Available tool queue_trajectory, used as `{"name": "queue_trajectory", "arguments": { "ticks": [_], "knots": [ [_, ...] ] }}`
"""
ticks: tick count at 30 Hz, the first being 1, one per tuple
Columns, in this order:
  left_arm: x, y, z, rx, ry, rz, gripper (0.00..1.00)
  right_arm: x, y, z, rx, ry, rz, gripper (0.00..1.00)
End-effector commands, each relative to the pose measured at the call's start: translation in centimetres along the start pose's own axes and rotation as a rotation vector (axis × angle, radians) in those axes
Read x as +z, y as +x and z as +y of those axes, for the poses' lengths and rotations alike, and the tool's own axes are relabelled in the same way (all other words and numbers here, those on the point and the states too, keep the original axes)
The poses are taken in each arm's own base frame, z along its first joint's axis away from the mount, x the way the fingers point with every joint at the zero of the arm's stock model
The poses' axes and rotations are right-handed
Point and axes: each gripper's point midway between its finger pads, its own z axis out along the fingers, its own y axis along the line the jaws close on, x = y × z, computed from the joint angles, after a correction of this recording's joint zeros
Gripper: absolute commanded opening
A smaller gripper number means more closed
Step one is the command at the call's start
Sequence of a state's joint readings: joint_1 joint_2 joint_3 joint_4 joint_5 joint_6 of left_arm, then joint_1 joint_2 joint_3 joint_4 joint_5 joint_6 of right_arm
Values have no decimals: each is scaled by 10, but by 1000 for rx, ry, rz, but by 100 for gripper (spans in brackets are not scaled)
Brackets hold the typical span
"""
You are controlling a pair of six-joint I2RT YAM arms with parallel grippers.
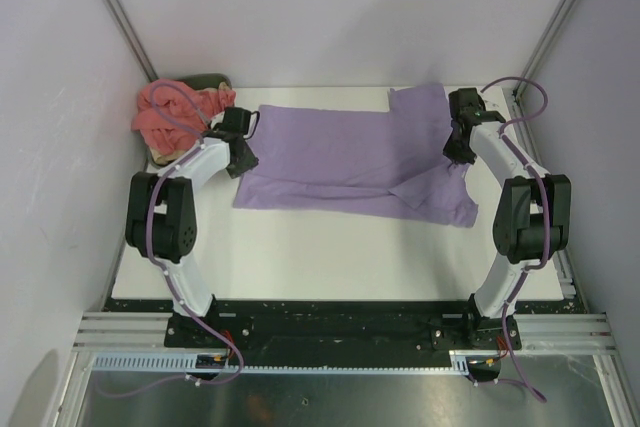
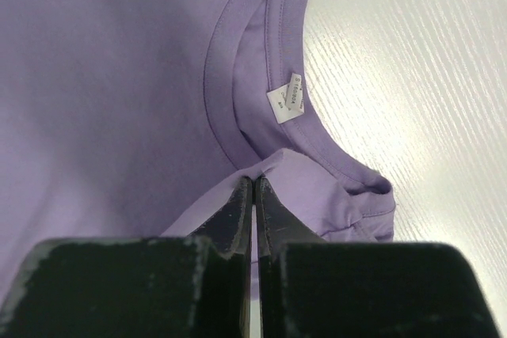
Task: Fold and stack the t-shirts
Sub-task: Fold the flattened tshirt in 1/3 of the way
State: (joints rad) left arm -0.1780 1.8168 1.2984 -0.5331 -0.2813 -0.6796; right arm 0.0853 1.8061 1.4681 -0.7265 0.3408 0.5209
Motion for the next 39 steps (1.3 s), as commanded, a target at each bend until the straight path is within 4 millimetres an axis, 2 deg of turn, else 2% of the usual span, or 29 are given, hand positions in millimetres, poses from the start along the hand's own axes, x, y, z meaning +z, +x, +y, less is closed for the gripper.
{"name": "queue_trajectory", "arguments": {
  "ticks": [1, 10, 20, 39],
  "knots": [
    [3, -15, -12, -52, 29, -26, 39, -13, -25, 7, 33, -36, -68, 0],
    [19, -18, -12, -111, -17, -35, 32, -13, -24, 8, 28, -39, -62, 0],
    [32, -21, -11, -115, -54, -44, 31, -12, -18, 10, 13, -41, -48, 0],
    [47, -14, -1, -104, -110, -24, 30, -6, -14, 11, 4, -40, -35, 0]
  ]
}}
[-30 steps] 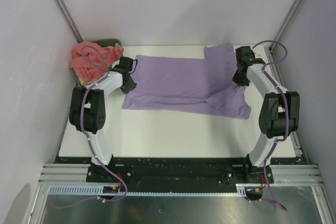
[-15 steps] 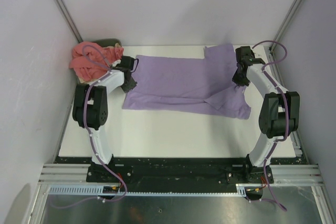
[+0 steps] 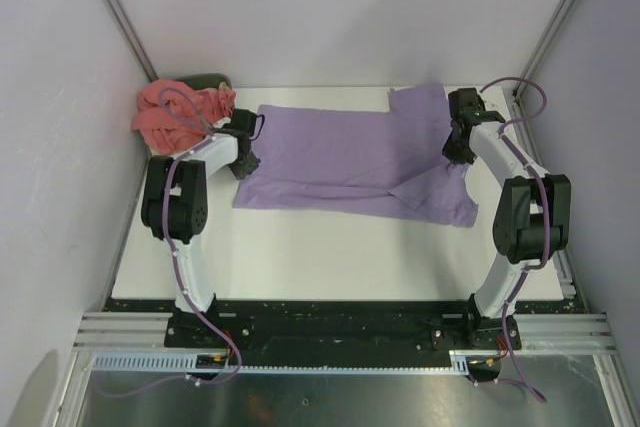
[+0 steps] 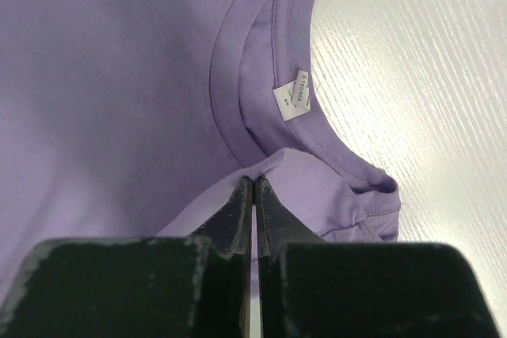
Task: Fold and stack the t-shirts
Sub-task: Fold the flattened tshirt in 1/3 of the way
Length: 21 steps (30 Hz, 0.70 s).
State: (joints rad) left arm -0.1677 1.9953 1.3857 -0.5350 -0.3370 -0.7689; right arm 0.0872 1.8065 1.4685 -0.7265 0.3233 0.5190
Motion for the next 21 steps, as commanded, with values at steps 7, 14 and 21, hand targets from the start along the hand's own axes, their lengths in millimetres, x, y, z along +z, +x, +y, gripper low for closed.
{"name": "queue_trajectory", "arguments": {
  "ticks": [7, 14, 21],
  "knots": [
    [-3, -23, -6, -30, 5, -57, 18, -7, -16, 7, 4, -21, -47, 0],
    [-15, -29, -3, -24, 11, -80, 6, -12, -21, 3, 6, -13, -66, 0],
    [-27, -31, 5, -14, 10, -104, 1, -27, -35, -2, 18, -9, -113, 0]
  ]
}}
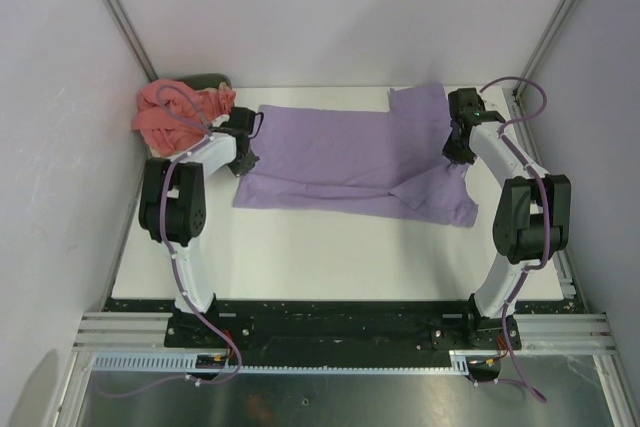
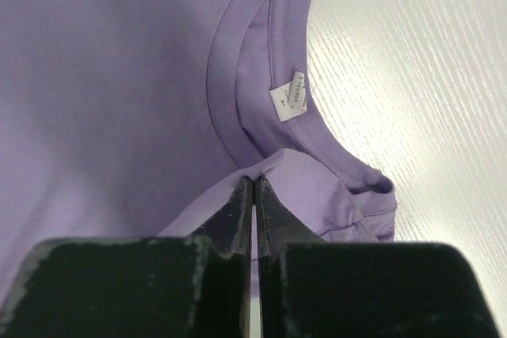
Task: Fold and stack the t-shirts
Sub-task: Fold the flattened tshirt in 1/3 of the way
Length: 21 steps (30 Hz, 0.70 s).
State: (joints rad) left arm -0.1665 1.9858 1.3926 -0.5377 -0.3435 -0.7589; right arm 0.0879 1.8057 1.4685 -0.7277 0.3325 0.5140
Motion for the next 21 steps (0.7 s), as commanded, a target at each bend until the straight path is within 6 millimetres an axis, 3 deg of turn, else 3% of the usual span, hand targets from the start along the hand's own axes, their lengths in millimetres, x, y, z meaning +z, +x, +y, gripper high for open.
{"name": "queue_trajectory", "arguments": {
  "ticks": [1, 11, 16, 21],
  "knots": [
    [-24, -26, 7, -16, 4, -93, 1, -29, -36, -1, 26, -15, -115, 0],
    [-32, -30, 16, -9, -5, -113, 0, -39, -58, 1, 29, -3, -164, 0],
    [-29, -33, 11, -9, 2, -111, 0, -37, -70, 15, 15, -1, -180, 0],
    [-23, -37, 4, -4, 4, -112, 0, -25, -68, 29, -13, 22, -165, 0]
  ]
}}
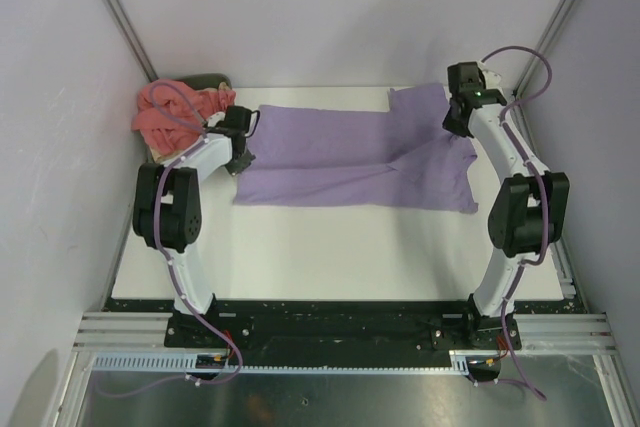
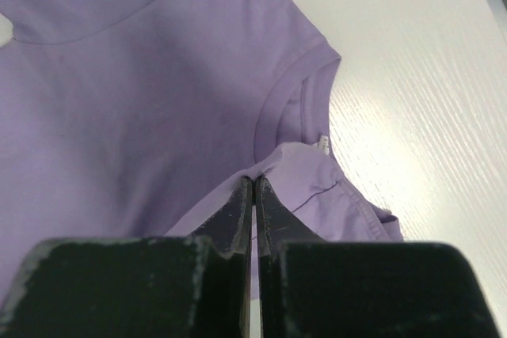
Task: Fold and stack the t-shirts
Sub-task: Fold the flattened tshirt in 1/3 of the way
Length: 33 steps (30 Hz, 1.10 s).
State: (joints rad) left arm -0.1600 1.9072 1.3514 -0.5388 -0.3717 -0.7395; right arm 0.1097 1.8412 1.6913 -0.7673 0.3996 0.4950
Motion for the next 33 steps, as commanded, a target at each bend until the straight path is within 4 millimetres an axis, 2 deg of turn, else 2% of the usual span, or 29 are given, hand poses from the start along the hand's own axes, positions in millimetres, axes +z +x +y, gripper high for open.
{"name": "queue_trajectory", "arguments": {
  "ticks": [1, 11, 16, 24, 26, 27, 29, 31, 33],
  "knots": [
    [-3, -27, -8, -2, 6, -68, 0, 10, -2, 6, -38, 54, -9, 0],
    [0, -39, -19, 12, 22, -86, 0, 28, 22, -11, -46, 117, 42, 0],
    [2, -43, -26, 17, 36, -85, 0, 27, 23, -20, -33, 123, 43, 0],
    [8, -43, -28, 34, 30, -82, 0, 30, 30, -20, -28, 120, 56, 0],
    [9, -43, -30, 45, 36, -80, 5, 30, 29, -18, -26, 111, 57, 0],
    [9, -45, -32, 52, 44, -82, 13, 31, 29, -18, -25, 109, 57, 2],
    [4, -48, -36, 65, 65, -89, 30, 29, 26, -17, -21, 98, 56, 13],
    [-4, -53, -39, 75, 96, -100, 44, 25, 22, -16, -15, 85, 52, 31],
    [-16, -56, -42, 81, 135, -107, 52, 18, 17, -18, 0, 71, 46, 48]
  ]
}}
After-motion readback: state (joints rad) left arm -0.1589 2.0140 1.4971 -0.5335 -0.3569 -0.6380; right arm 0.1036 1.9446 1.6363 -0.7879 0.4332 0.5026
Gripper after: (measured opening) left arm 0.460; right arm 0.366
